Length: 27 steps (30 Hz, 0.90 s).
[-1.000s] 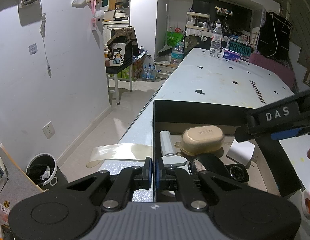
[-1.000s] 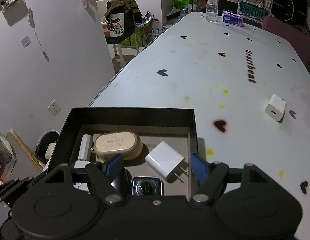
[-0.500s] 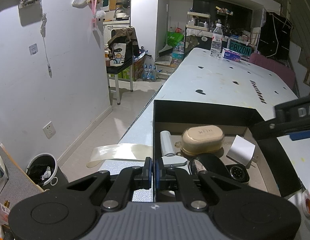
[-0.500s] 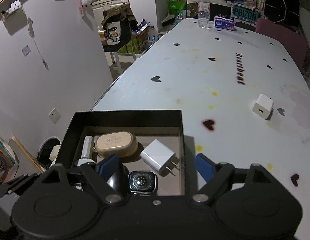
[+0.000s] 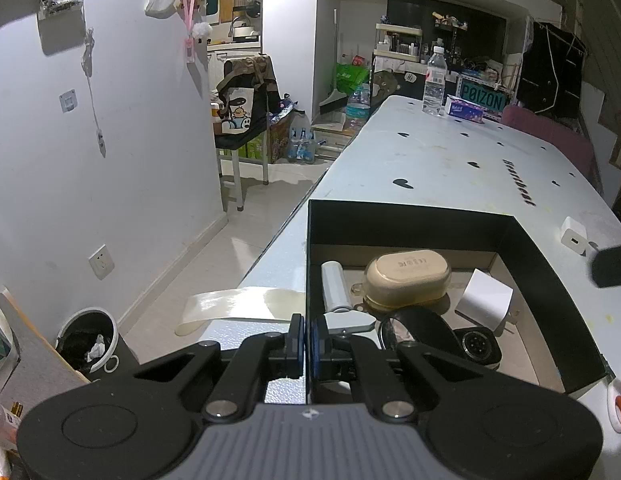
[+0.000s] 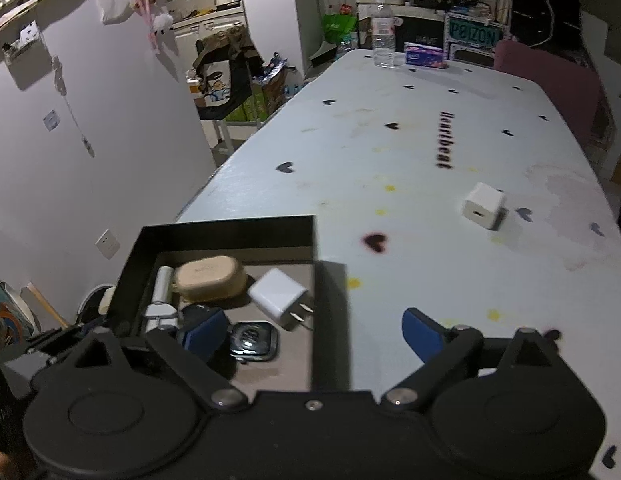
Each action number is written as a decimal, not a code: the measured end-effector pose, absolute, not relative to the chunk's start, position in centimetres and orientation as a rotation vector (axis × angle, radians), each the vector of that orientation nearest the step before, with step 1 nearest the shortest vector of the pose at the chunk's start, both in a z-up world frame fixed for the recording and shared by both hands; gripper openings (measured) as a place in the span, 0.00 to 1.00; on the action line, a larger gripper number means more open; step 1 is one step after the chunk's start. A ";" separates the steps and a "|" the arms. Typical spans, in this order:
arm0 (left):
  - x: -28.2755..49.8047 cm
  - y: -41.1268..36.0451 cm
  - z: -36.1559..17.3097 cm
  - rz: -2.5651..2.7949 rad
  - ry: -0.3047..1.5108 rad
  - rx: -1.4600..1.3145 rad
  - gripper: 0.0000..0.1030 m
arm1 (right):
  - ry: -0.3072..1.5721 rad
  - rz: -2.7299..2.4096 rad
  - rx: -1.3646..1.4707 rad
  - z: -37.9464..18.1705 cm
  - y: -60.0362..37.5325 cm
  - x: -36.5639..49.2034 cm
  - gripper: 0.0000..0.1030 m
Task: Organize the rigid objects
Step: 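Reach the right gripper to the white tape measure and grasp it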
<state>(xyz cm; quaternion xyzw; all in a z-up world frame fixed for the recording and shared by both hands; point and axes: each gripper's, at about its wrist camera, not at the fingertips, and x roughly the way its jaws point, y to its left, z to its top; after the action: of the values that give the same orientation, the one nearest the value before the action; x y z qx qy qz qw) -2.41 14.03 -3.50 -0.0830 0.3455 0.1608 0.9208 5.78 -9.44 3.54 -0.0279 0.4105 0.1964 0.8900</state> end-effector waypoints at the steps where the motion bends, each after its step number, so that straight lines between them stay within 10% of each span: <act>1: -2.4 14.1 -3.5 0.330 0.710 -0.170 0.03 | 0.849 0.398 -0.055 3.6 -10.2 5.7 0.98; 27: -2.4 14.0 -3.5 0.331 0.709 -0.168 0.03 | 1.097 0.172 0.136 -4.2 -21.2 7.6 0.98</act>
<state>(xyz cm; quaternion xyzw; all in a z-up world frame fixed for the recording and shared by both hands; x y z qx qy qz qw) -2.39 13.98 -3.50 -0.0819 0.3453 0.1611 0.9209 7.59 -21.17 -4.22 0.0646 0.5205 0.0815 0.8475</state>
